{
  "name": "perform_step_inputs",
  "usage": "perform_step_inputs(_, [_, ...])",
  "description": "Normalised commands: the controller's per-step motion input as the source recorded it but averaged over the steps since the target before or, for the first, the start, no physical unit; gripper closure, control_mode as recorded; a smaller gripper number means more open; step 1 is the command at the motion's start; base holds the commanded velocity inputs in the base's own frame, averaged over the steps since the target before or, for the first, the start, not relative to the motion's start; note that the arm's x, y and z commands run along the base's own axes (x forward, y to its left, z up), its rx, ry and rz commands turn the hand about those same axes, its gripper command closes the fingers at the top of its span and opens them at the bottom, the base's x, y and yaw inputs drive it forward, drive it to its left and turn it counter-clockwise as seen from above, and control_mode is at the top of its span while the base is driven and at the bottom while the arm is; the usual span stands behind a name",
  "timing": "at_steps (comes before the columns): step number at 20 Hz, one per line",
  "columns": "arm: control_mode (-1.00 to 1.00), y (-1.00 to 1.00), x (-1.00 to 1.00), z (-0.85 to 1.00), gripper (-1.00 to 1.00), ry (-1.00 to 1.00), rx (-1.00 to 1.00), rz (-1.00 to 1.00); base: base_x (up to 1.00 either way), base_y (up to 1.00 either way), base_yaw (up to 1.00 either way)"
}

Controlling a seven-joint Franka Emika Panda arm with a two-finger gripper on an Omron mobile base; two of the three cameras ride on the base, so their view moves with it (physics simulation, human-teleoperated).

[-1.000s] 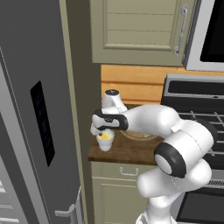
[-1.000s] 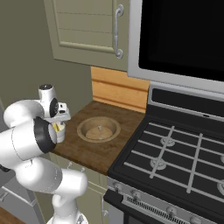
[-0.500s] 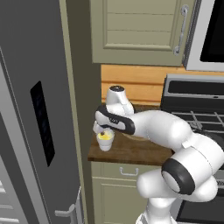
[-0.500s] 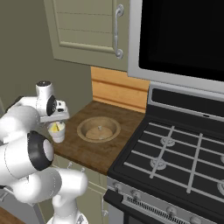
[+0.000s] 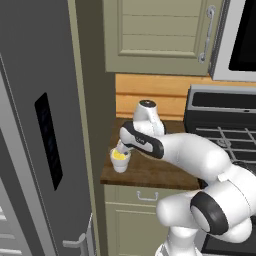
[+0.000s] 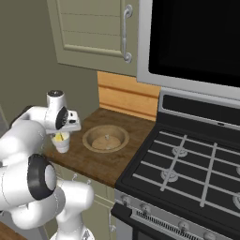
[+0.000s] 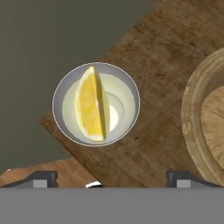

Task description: Grab a lemon wedge from the fridge and one ice cube from the ice bowl, and put them in the glass of lemonade.

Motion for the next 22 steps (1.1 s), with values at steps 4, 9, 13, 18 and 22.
perform_step_inputs(4, [-1.0,-0.25,-0.12,0.0,-1.0,-0.05,0.03,0.0,0.0,0.0,0.0])
perform_step_inputs(9, [-1.0,-0.53,-0.07,0.0,-1.0,-0.02,0.03,0.0,0.0,0.0,0.0])
perform_step_inputs(13, [-1.0,-0.9,0.0,0.12,-1.0,-0.01,0.01,-0.1,0.0,0.0,0.0])
perform_step_inputs(18, [-1.0,-0.91,0.13,0.8,-1.0,0.12,-0.09,-0.2,0.0,0.0,0.0])
perform_step_inputs(22, [-1.0,-0.55,0.51,-0.1,-1.0,0.34,-0.03,-0.14,0.0,0.0,0.0])
